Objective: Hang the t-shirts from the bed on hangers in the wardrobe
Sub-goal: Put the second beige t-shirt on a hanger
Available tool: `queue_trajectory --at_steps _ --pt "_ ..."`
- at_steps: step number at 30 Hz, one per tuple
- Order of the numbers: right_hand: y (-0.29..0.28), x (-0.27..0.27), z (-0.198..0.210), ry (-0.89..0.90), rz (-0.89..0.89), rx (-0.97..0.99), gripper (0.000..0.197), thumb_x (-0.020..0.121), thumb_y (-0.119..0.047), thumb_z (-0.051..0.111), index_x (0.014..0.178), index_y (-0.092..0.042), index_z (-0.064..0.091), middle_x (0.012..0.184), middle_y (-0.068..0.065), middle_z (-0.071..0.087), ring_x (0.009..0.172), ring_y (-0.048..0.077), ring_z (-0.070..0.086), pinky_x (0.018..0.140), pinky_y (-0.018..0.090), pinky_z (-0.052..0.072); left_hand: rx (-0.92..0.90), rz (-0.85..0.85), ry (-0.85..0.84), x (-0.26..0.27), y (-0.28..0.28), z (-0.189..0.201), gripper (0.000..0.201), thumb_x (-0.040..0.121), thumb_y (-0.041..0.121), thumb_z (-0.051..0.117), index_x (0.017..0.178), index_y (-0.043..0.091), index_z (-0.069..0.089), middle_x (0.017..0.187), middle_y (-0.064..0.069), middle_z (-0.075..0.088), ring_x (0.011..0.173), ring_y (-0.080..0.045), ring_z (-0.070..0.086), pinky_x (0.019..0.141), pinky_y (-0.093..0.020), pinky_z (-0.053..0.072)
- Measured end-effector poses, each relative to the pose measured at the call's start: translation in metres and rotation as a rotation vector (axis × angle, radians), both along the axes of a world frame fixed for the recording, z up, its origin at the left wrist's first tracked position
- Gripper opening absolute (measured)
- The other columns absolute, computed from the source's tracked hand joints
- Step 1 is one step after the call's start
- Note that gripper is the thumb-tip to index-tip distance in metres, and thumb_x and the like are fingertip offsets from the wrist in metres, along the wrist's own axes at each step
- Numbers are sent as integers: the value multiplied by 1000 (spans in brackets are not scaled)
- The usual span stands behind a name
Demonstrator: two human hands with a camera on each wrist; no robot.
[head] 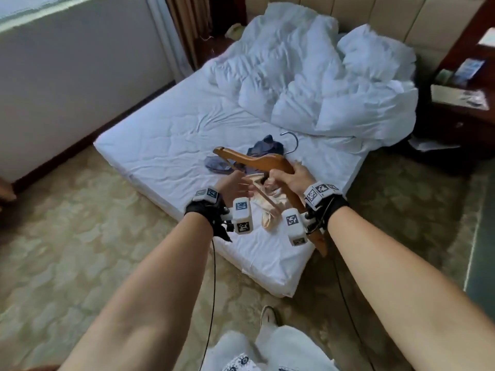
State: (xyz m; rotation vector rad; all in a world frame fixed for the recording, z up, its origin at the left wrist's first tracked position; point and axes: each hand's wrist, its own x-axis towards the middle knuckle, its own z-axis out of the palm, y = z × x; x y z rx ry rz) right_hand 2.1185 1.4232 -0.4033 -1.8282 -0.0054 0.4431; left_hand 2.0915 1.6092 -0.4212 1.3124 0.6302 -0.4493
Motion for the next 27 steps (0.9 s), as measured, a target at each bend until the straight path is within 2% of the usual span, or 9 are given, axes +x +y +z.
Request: queue_trajectory --at_steps 3,5,7,13,15,18,21,24,27 --pt "-7 49 -28 67 -80 -51 15 83 -19 78 89 -23 64 81 8 66 67 22 60 70 39 55 87 -63 107 50 6 -38 29 99 25 44 79 7 57 66 -7 64 63 -22 58 61 -29 44" --pt "-12 75 -51 130 -164 -68 15 82 -17 78 90 -14 66 68 6 63 56 20 57 61 37 56 121 -95 169 81 9 -69 31 97 29 47 78 8 58 61 -3 65 62 -22 58 63 -28 42" --pt "-14 98 -72 168 -249 -117 21 84 -20 76 94 -4 68 63 6 63 52 20 57 61 39 58 172 -115 229 108 12 -102 27 93 27 53 74 9 58 66 -4 64 62 -22 57 64 -28 41" --pt "-17 148 -145 212 -344 -310 18 86 -27 71 73 -15 68 71 10 72 59 18 65 73 37 61 199 -259 403 163 11 -191 21 94 15 50 74 9 52 73 -6 58 61 -20 53 58 -27 41" --pt "-16 161 -166 228 -380 -345 16 84 -28 70 75 -14 69 64 3 70 60 17 66 77 37 61 195 -304 451 176 8 -218 21 95 14 50 74 9 51 74 -6 58 62 -20 54 56 -28 42" --pt "-11 177 -196 238 -410 -364 9 85 -28 68 83 -19 67 70 3 70 65 18 67 77 36 59 201 -362 514 192 4 -252 21 95 15 51 76 8 53 76 -5 60 64 -18 56 55 -28 39" --pt "-7 189 -223 248 -441 -365 13 86 -28 68 93 -17 66 84 9 72 78 23 68 80 35 55 202 -406 559 204 -1 -278 12 96 13 53 95 2 57 78 -7 59 66 -18 56 54 -29 39" --pt "-7 198 -248 269 -469 -360 16 86 -30 68 95 -17 66 88 9 72 83 25 67 80 32 53 183 -404 600 212 -4 -303 37 95 15 58 123 -7 53 90 -14 64 77 -24 61 64 -32 47" --pt "-8 204 -270 275 -459 -365 17 85 -30 67 92 -15 66 86 9 71 79 24 65 72 27 46 188 -418 631 214 -10 -324 41 96 21 59 124 -8 51 113 -15 63 84 -26 61 74 -33 47"
